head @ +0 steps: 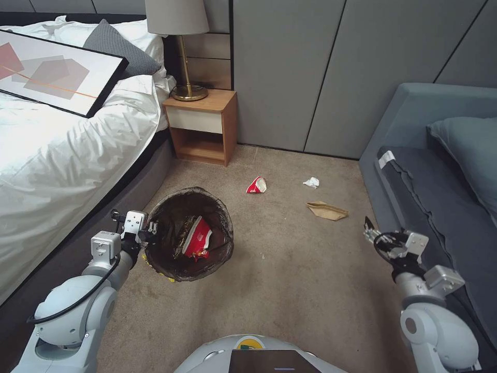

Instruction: Pick up the trash bin, then pick up the garbage from the floor and place it into the trash bin.

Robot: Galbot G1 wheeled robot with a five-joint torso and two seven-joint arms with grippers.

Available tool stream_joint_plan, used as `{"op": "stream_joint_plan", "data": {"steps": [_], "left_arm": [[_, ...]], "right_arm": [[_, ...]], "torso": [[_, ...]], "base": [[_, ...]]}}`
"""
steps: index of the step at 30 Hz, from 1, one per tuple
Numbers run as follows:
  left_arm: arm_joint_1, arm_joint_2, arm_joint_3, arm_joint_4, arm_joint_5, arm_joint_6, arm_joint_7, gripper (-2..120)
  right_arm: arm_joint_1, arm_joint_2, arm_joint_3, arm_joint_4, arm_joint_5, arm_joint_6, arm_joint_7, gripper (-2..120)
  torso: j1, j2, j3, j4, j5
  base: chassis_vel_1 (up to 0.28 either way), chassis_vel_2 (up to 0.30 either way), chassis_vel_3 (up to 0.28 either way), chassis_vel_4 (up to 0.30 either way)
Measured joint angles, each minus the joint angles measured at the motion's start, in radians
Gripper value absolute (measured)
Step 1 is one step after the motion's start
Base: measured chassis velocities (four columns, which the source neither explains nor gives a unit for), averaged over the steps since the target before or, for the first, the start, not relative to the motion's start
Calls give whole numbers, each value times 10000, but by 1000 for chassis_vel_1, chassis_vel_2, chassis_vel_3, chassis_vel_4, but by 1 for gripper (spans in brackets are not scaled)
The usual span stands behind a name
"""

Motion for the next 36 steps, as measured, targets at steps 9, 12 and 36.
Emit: {"op": "stream_joint_plan", "data": {"steps": [9, 12, 36], "left_arm": [[90, -184, 9, -40, -235, 0, -289, 0], [183, -234, 17, -106, -355, 0, -395, 0], [249, -75, -44, -186, -581, 0, -446, 0]], "right_arm": [[-52, 128, -193, -255, -489, 578, -180, 100], [3, 158, -261, -310, -590, 662, -197, 100], [46, 328, -415, -489, -1067, 917, -224, 100]], "torso": [[0, 0, 1, 1, 0], [0, 0, 1, 1, 0], [1, -1, 1, 0, 0]], "base": [[0, 0, 0, 0], [0, 0, 0, 0], [0, 0, 0, 0]]}}
